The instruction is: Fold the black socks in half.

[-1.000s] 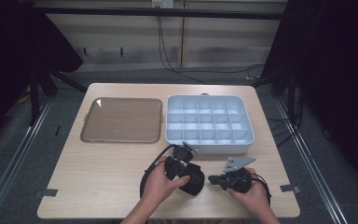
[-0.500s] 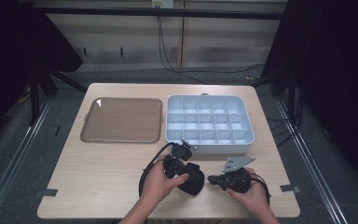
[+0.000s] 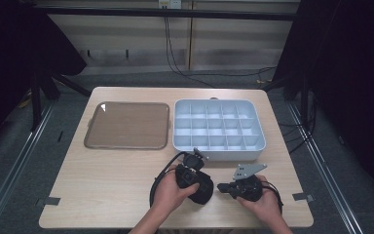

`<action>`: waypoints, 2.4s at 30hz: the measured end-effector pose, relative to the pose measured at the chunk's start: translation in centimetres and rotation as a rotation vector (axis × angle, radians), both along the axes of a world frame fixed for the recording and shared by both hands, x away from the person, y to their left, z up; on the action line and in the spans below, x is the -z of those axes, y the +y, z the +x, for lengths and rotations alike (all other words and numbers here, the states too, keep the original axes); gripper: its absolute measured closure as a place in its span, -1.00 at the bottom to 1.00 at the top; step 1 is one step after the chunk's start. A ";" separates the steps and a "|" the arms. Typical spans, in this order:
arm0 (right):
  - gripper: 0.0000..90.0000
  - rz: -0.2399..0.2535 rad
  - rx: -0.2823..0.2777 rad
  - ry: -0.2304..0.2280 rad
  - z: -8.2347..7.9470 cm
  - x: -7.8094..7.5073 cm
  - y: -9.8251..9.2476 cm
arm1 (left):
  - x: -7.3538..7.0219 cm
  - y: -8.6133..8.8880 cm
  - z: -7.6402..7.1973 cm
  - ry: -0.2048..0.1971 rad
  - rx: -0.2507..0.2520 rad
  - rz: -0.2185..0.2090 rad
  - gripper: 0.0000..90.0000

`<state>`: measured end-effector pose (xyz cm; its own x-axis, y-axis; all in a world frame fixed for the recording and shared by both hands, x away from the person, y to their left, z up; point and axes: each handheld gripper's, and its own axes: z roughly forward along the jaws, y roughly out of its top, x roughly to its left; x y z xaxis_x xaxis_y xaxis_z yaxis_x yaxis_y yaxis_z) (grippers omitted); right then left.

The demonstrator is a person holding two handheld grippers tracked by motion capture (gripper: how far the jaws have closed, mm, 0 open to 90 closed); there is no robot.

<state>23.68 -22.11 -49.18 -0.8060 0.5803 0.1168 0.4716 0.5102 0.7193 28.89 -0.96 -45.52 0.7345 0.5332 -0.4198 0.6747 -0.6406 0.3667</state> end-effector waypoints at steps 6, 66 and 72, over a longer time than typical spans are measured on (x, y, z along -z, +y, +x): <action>0.97 0.001 0.002 -0.002 0.0 0.0 -0.1 | 0.8 -0.5 -0.4 -0.011 0.005 0.008 0.96; 0.71 0.022 0.038 0.018 -0.2 -1.4 1.0 | 1.3 7.0 1.6 -0.122 -0.147 0.026 0.28; 0.68 0.020 0.046 0.014 -0.1 -1.4 0.9 | 1.5 6.7 0.8 -0.119 -0.119 0.029 0.28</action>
<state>23.56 -21.22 -47.78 -0.7767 0.6141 0.1397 0.5040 0.4731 0.7226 29.70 5.70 -47.04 0.7087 0.6304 -0.3168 0.6996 -0.5701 0.4308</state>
